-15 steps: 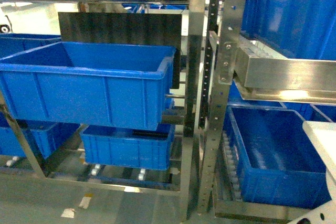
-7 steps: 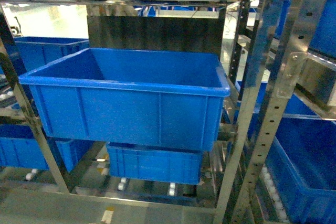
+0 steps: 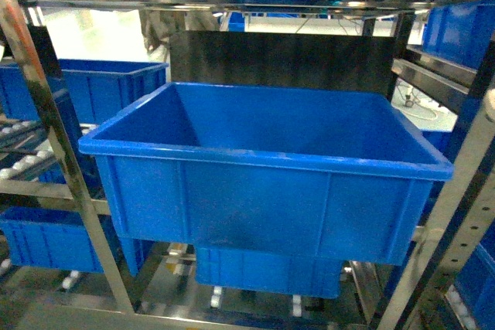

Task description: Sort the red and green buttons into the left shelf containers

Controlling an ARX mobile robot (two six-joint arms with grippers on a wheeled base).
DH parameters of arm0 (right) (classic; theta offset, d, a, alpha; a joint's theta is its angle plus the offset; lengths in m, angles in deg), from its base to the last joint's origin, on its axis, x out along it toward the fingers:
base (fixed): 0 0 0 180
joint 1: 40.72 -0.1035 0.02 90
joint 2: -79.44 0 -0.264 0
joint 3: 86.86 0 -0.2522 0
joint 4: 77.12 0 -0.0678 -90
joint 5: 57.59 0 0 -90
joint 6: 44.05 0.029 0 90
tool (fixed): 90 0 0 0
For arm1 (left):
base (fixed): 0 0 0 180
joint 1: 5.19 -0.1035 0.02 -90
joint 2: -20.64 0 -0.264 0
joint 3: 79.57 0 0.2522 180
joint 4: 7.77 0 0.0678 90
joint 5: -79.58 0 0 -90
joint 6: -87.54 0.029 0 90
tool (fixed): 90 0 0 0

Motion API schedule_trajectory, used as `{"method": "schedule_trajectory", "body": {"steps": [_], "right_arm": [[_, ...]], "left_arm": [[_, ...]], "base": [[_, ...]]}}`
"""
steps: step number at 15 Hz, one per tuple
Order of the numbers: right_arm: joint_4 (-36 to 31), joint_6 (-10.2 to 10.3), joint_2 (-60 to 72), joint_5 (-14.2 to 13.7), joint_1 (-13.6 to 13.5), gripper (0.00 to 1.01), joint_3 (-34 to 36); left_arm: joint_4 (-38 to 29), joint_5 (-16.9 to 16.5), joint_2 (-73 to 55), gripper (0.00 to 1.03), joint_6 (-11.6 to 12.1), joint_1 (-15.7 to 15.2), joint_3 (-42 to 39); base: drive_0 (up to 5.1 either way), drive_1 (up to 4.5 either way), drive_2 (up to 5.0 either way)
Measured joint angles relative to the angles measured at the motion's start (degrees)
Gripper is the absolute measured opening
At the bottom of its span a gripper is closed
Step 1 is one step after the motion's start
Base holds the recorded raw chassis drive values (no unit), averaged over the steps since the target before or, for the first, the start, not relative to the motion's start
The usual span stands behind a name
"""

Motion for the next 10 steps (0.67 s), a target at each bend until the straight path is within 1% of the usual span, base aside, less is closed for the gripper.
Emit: {"method": "schedule_trajectory", "body": {"steps": [5, 7, 10], "right_arm": [[0.26, 0.0, 0.11, -0.02, 0.02, 0.28, -0.07], [0.04, 0.0, 0.13, -0.02, 0.0, 0.28, -0.07], [0.02, 0.0, 0.11, 0.15, -0.04, 0.28, -0.04]], "left_arm": [[-0.09, 0.13, 0.0, 0.31, 0.0, -0.07, 0.0], [0.02, 0.0, -0.04, 0.31, 0.0, 0.0, 0.0], [0.02, 0.35, -0.2, 0.31, -0.02, -0.33, -0.02]], "base": [[-3.4, 4.81, -1.7], [0.0, 3.76, -3.8], [0.0, 0.0, 0.0]]}}
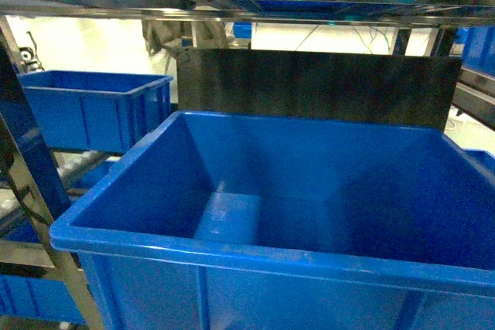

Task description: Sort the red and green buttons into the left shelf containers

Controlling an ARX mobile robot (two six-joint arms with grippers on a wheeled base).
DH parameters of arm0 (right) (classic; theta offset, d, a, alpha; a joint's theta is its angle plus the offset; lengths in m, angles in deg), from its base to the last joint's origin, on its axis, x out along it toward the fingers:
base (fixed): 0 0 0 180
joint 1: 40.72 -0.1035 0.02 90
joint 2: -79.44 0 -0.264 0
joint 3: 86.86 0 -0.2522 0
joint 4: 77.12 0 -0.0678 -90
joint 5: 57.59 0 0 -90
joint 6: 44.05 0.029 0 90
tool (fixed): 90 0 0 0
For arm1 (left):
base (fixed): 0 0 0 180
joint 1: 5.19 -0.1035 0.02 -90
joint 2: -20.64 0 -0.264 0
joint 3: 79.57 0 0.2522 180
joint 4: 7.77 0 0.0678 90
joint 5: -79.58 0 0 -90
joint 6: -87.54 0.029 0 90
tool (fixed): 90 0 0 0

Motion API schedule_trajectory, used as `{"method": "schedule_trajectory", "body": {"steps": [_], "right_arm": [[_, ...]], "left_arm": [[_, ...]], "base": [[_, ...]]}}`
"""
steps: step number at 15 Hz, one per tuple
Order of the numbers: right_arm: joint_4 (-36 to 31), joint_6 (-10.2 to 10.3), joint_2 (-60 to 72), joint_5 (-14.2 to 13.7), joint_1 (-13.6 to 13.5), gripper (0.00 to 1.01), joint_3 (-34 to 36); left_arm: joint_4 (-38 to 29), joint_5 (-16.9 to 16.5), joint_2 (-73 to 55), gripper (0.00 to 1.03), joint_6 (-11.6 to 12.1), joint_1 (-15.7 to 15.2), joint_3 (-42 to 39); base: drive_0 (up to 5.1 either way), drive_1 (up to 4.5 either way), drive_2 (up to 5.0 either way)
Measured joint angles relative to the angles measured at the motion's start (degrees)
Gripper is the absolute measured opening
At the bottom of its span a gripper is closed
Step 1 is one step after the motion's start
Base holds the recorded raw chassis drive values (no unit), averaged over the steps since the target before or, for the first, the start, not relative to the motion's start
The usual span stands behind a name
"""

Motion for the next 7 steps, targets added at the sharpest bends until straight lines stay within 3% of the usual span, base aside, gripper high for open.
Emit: {"method": "schedule_trajectory", "body": {"steps": [3, 4, 5, 7], "right_arm": [[0.07, 0.0, -0.11, -0.13, 0.02, 0.28, 0.0], [-1.64, 0.37, 1.07, 1.2, 0.61, 0.28, 0.0], [-6.25, 0.44, 4.22, 1.99, 0.33, 0.28, 0.0], [-28.55, 0.39, 27.15, 2.69, -6.91, 0.28, -1.64]], "left_arm": [[-0.02, -0.31, 0.15, 0.31, 0.02, 0.28, 0.0], [-0.02, -0.31, 0.15, 0.31, 0.02, 0.28, 0.0], [-0.02, -0.31, 0.15, 0.31, 0.02, 0.28, 0.0], [-0.04, -0.31, 0.15, 0.31, 0.02, 0.28, 0.0]], "base": [[-0.3, -0.25, -0.3], [0.0, 0.0, 0.0], [0.0, 0.0, 0.0], [0.0, 0.0, 0.0]]}}
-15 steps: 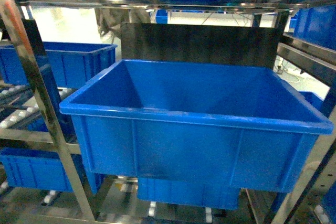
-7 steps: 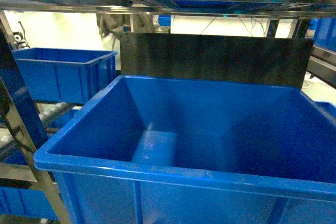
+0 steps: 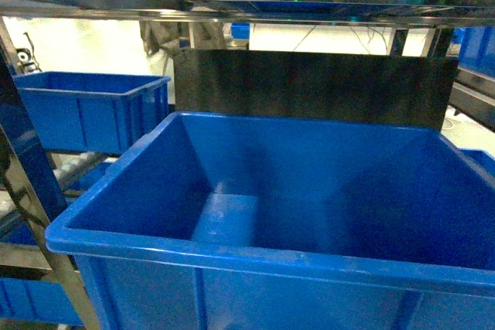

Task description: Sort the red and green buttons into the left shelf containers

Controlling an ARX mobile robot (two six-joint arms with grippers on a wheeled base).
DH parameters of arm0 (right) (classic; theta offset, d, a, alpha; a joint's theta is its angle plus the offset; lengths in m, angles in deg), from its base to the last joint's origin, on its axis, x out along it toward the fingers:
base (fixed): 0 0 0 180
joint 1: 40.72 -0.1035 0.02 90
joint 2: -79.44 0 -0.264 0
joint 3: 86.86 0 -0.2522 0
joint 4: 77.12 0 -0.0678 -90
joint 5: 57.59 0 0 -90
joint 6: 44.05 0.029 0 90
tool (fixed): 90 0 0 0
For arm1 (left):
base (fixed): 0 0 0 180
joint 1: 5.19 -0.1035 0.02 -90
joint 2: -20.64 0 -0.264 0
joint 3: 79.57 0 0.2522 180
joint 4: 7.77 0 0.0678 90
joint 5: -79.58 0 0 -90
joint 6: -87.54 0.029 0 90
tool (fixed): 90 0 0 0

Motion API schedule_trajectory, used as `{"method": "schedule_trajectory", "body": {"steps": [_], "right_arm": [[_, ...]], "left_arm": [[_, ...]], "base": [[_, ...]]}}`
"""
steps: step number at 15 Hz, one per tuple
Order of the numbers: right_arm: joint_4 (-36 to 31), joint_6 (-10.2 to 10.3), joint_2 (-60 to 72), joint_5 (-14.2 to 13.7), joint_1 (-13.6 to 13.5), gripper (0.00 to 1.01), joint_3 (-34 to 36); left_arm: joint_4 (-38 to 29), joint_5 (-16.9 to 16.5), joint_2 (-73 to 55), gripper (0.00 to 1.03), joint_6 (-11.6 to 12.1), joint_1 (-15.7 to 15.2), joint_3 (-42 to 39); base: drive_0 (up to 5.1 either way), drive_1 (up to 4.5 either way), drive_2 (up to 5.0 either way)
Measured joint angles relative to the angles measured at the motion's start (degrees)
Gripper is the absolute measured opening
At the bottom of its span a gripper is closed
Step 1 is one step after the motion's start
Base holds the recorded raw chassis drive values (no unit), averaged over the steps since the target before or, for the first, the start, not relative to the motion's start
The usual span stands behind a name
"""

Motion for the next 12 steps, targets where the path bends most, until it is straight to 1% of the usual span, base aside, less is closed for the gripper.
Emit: {"method": "schedule_trajectory", "body": {"steps": [2, 6, 8, 9, 11, 12], "right_arm": [[-6.36, -0.61, 8.09, 0.13, -1.38, 0.28, -1.88], [-14.71, -2.4, 22.01, 1.03, -4.2, 0.28, -5.31], [-17.51, -3.74, 28.35, 0.92, -5.95, 0.28, -7.39], [-17.86, -4.09, 31.02, 0.81, -6.69, 0.28, -8.79], [-18.14, -5.77, 35.71, 0.79, -8.5, 0.28, -11.91], [-17.0, -6.82, 37.92, 0.81, -9.62, 0.28, -14.16]], "left_arm": [[0.02, 0.0, 0.0, 0.31, 0.0, 0.0, 0.0], [0.02, 0.0, 0.0, 0.31, 0.0, 0.0, 0.0], [0.02, 0.0, 0.0, 0.31, 0.0, 0.0, 0.0], [0.02, 0.0, 0.0, 0.31, 0.0, 0.0, 0.0], [0.02, 0.0, 0.0, 0.31, 0.0, 0.0, 0.0], [0.02, 0.0, 0.0, 0.31, 0.0, 0.0, 0.0]], "base": [[0.0, 0.0, 0.0], [0.0, 0.0, 0.0], [0.0, 0.0, 0.0], [0.0, 0.0, 0.0], [0.0, 0.0, 0.0], [0.0, 0.0, 0.0]]}}
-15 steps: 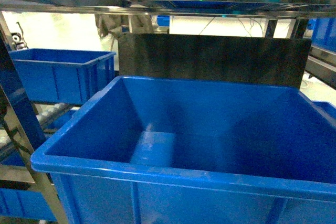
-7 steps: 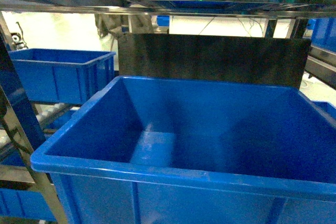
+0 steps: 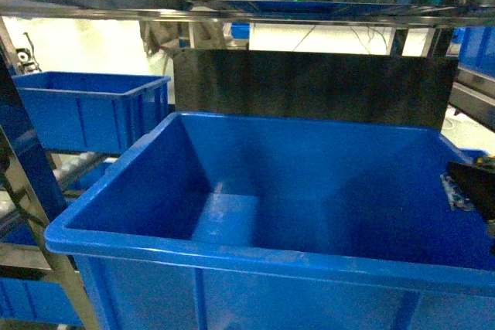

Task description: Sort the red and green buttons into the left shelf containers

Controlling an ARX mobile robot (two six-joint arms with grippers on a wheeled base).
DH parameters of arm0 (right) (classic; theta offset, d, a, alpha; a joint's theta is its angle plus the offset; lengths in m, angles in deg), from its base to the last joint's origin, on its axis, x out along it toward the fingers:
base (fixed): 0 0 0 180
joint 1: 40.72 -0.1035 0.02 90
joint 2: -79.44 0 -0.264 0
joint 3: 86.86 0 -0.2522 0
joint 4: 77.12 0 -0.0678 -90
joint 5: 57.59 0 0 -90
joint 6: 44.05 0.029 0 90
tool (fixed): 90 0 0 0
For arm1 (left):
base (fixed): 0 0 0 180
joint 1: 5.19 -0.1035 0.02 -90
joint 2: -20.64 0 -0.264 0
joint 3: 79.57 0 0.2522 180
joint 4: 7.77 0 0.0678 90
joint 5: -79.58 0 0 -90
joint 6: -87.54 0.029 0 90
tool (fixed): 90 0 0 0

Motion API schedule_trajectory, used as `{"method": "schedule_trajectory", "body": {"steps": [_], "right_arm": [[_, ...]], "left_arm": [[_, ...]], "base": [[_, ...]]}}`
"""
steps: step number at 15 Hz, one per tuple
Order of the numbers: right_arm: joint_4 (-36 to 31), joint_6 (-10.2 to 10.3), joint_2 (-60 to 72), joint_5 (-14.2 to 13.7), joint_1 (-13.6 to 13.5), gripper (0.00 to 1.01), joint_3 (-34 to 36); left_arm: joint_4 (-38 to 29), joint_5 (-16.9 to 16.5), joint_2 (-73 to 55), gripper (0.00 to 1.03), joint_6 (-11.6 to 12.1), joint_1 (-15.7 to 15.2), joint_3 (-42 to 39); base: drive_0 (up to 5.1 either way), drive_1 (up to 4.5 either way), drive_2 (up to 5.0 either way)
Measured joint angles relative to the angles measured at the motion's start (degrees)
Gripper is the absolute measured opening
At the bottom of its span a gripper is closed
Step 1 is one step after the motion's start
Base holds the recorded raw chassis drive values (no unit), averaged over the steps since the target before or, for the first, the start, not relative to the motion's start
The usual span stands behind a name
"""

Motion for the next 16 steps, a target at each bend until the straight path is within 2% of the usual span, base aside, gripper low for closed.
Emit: {"method": "schedule_trajectory", "body": {"steps": [3, 5, 6, 7, 10, 12, 15, 16], "right_arm": [[6.71, -2.29, 8.0, 1.7, -1.05, 0.28, -9.81], [9.57, -4.57, 11.26, 2.29, -1.03, 0.28, -13.51], [11.15, -6.23, 11.85, 2.25, -1.05, 0.3, -14.53], [11.5, -6.47, 12.11, 2.73, -1.03, 0.42, -15.1], [8.63, -4.76, 12.0, 2.51, -0.35, 0.75, -14.69], [5.38, -3.69, 9.64, 2.21, -0.33, 0.99, -11.65], [-0.11, -0.72, -2.73, -0.35, -0.28, 0.98, -1.53], [-0.13, -0.46, -4.33, -0.59, -0.28, 0.98, -0.39]], "left_arm": [[0.02, 0.0, 0.0, 0.31, -0.02, 0.0, 0.0], [0.0, -0.02, 0.0, 0.31, 0.0, 0.0, 0.0], [0.02, -0.02, 0.0, 0.31, 0.0, 0.0, 0.0], [-0.02, -0.02, 0.0, 0.31, 0.0, 0.0, 0.0], [0.0, -0.02, 0.0, 0.31, 0.0, 0.0, 0.0], [0.0, -0.04, 0.0, 0.31, 0.0, 0.0, 0.0], [0.0, -0.02, 0.0, 0.31, 0.0, 0.0, 0.0], [0.0, -0.02, 0.0, 0.31, 0.0, 0.0, 0.0]], "base": [[0.0, 0.0, 0.0], [0.0, 0.0, 0.0], [0.0, 0.0, 0.0], [0.0, 0.0, 0.0], [0.0, 0.0, 0.0], [0.0, 0.0, 0.0], [0.0, 0.0, 0.0], [0.0, 0.0, 0.0]]}}
